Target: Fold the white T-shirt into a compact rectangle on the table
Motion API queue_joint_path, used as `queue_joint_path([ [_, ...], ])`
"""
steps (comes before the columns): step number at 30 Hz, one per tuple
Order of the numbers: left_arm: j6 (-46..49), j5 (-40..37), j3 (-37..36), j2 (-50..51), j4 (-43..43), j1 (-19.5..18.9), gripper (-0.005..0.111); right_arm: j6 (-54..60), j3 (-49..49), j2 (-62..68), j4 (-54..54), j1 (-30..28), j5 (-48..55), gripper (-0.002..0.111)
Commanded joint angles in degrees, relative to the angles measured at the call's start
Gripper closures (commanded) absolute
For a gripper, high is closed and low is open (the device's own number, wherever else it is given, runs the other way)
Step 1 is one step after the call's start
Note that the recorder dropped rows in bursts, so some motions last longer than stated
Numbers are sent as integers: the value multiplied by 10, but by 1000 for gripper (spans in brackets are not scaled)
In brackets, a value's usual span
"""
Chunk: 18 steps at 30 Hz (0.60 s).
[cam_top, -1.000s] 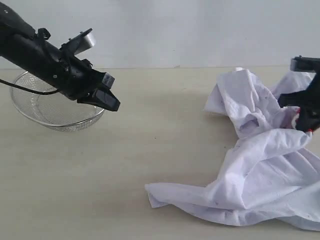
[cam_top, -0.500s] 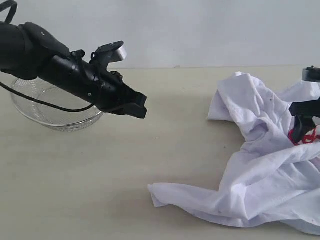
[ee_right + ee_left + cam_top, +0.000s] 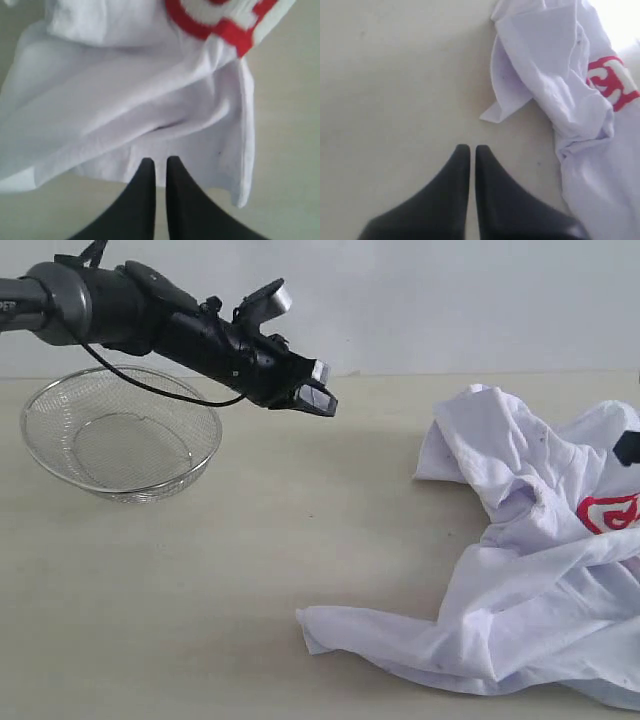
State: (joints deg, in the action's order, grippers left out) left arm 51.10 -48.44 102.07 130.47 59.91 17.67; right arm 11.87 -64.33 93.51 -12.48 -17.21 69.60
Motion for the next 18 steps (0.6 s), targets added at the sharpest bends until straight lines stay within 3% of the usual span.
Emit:
queue_joint_path([
  [1, 6, -104, 51, 48, 58, -10, 102, 53, 73, -16, -74, 1, -44, 106],
  [7, 74, -175, 52, 48, 132, 43, 102, 67, 168, -15, -89, 37, -193, 106],
  [10, 64, -105, 52, 41, 126, 82, 102, 66, 192, -15, -88, 37, -238, 106],
  [14, 62, 55, 56, 40, 92, 135, 102, 48, 228, -15, -88, 37, -298, 106],
  [18, 22, 202, 56, 46, 48, 154, 102, 31, 262, -14, -88, 37, -353, 106],
])
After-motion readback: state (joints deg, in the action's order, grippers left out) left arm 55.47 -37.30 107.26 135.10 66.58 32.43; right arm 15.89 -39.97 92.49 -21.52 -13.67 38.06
